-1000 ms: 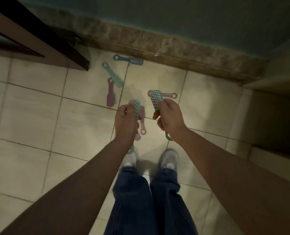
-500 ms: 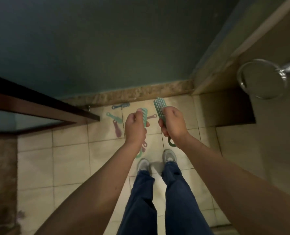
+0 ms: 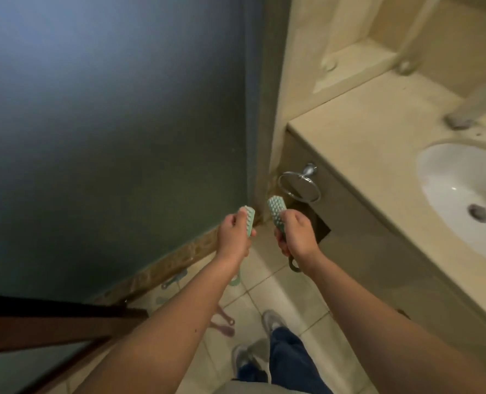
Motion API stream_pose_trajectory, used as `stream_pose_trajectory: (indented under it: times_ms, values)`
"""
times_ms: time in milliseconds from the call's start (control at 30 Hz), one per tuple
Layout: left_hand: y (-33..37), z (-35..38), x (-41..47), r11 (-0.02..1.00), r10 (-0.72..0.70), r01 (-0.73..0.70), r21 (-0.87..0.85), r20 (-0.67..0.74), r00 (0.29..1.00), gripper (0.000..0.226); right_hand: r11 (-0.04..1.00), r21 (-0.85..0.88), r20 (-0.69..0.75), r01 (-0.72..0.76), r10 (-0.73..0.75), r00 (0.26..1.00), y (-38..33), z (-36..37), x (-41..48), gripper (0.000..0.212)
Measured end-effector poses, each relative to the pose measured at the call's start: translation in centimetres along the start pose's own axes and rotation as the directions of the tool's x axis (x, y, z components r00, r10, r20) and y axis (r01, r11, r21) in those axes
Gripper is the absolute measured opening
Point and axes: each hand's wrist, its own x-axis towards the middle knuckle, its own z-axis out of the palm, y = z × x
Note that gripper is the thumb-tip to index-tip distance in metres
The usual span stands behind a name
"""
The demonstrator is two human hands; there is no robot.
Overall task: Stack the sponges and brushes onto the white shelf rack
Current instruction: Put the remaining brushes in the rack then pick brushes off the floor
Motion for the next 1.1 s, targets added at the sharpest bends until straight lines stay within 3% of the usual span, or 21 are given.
stream_pose_trajectory:
  times_ms: [133, 433, 667, 800, 1100]
  values:
    - [3.0, 3.4, -1.7, 0.998, 0.051, -0.045, -0.044, 0.154, 0.987, 0.027, 0.996, 0.046, -0.083, 0.08, -0.076, 0.994, -2.2, -3.9, -1.6, 0.023]
    - [9.2, 14.1, -7.0, 0.981, 0.125, -0.179, 0.073, 0.468, 0.875, 0.024, 0.987, 0.061, -0.349, 0.147, -0.117, 0.93, -5.7, -16.1, -5.1, 0.018]
    - [11.1, 25.3, -11.6, 0.91, 0.204, -0.386, 0.152, 0.646, 0.735, 0.016, 0.978, -0.059, -0.568, 0.201, -0.198, 0.799, -7.2, -28.7, -9.0, 0.023]
    - [11.1, 32.4, -14.8, 0.892, 0.2, -0.432, 0.131, 0.743, 0.638, 0.015, 0.977, -0.063, -0.66, 0.205, -0.194, 0.725, -6.9, -36.8, -10.5, 0.019]
    - [9.2, 48.9, -22.8, 0.872, 0.168, -0.48, 0.102, 0.858, 0.486, 0.013, 0.986, -0.065, -0.737, 0.156, -0.152, 0.659, -5.0, -52.7, -14.4, 0.021]
